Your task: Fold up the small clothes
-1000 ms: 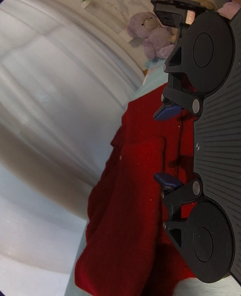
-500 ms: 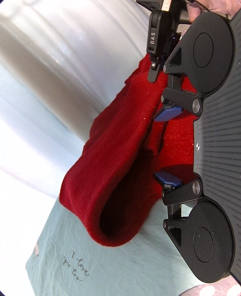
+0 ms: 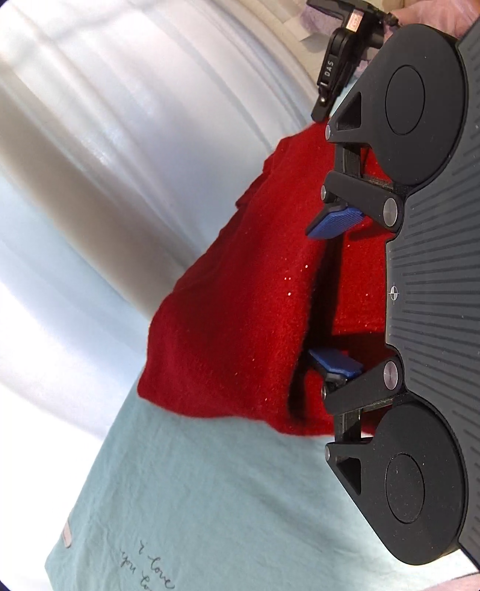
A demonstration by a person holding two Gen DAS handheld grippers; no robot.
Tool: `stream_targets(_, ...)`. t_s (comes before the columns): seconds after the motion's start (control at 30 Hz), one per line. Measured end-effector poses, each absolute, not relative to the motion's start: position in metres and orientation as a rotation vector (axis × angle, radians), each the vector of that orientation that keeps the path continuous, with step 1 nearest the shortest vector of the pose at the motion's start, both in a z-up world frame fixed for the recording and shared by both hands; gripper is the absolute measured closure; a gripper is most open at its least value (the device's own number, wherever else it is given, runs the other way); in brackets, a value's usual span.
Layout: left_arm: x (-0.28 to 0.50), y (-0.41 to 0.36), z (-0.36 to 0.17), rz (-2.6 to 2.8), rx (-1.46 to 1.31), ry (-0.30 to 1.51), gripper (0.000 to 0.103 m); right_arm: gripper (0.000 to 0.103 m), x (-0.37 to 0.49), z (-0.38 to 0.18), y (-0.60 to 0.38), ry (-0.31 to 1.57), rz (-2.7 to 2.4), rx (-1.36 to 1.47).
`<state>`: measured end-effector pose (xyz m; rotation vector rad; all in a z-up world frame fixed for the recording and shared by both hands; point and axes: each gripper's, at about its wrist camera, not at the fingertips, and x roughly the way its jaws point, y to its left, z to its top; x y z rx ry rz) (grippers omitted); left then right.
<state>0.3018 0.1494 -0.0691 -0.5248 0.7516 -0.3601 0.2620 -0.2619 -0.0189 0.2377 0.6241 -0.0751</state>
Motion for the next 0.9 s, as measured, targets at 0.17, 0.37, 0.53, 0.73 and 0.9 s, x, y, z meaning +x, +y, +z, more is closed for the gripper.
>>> stream_targets(0.17, 0.302, 0.149, -0.07, -0.359, -0.556, 0.761, 0.033, 0.063, 0.257, -0.045, -0.284, 0.711, -0.061, 0.371)
stream_targets(0.37, 0.306, 0.15, -0.067, -0.335, -0.566, 0.762, 0.033, 0.08, 0.273, -0.056, -0.277, 0.71, -0.008, 0.45)
stream_targets(0.53, 0.304, 0.156, -0.061, -0.313, -0.552, 0.743, 0.033, 0.091, 0.261, -0.034, -0.27, 0.61, -0.035, 0.342)
stream_targets(0.73, 0.301, 0.153, -0.062, -0.307, -0.507, 0.762, 0.033, 0.093, 0.254, -0.032, -0.288, 0.628, -0.105, 0.264)
stream_targets(0.9, 0.3, 0.153, -0.061, -0.289, -0.484, 0.774, 0.033, 0.094, 0.253, -0.037, -0.283, 0.624, -0.106, 0.186)
